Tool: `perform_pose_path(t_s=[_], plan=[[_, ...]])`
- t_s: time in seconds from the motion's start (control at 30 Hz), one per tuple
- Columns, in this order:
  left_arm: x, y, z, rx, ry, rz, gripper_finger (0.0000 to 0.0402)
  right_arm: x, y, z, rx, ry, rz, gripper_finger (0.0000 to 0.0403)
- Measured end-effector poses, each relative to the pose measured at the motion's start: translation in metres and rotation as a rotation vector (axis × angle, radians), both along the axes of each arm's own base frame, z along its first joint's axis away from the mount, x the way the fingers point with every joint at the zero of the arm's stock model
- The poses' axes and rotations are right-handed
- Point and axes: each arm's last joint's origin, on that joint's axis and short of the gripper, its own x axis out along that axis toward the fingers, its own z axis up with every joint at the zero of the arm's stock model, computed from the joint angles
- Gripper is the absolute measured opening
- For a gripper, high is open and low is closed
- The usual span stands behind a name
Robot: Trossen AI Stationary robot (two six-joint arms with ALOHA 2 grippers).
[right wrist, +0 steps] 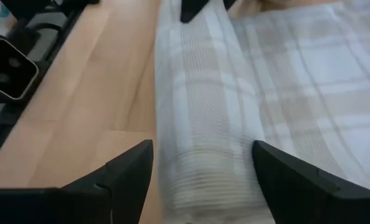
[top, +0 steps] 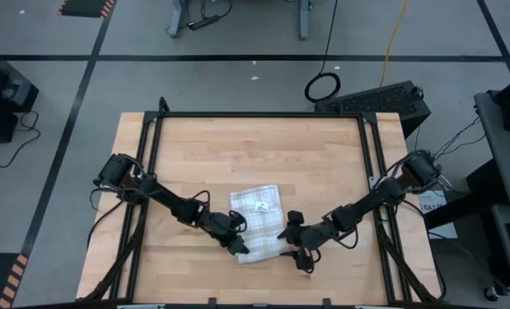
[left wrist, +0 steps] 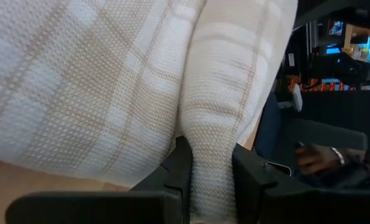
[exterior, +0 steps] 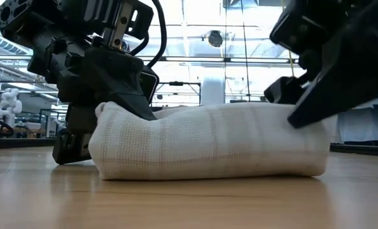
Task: Roll towel
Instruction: Roll the towel
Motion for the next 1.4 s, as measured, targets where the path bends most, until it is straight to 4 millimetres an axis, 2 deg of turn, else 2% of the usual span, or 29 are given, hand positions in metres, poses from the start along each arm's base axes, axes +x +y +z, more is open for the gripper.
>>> perform_pose_path(t_s=[0.3,0.53,0.7,0.9,1.0,1.07,1.17,1.27,1.4], plan=[[0.000,0.000,0.000,0.004,-0.003,0.007,0.0075,0.001,0.001,-0.012,-0.010,0.036,-0.007,0.0262],[0.001,0.000,0.008,-0.007,-0.049,-0.018,0.0081,0.001,0.001,-0.013,0.008,0.045,-0.015,0.0210],[-0.004,0.005,0.023,0.002,-0.034,-0.035,0.0136,0.001,0.001,-0.013,0.009,0.046,-0.016,0.0169],[-0.020,0.018,0.050,0.085,0.025,-0.029,0.0205,0.001,0.001,-0.013,0.007,0.051,-0.014,0.0141],[-0.024,0.022,0.073,0.177,-0.090,0.013,0.0227,0.001,0.001,-0.014,0.007,0.053,-0.014,0.0136],[-0.024,0.016,0.094,0.298,-0.246,0.037,0.0236,0.001,0.001,-0.014,0.007,0.054,-0.014,0.0135],[-0.024,-0.008,0.120,0.497,-0.431,-0.053,0.0240,0.001,0.001,-0.014,0.009,0.054,-0.016,0.0135],[-0.026,-0.027,0.122,0.646,-0.404,-0.114,0.0240,0.001,0.001,-0.014,0.009,0.054,-0.016,0.0135],[-0.027,-0.046,0.111,0.767,-0.351,-0.134,0.0241,0.000,0.001,-0.014,0.009,0.054,-0.016,0.0135]])
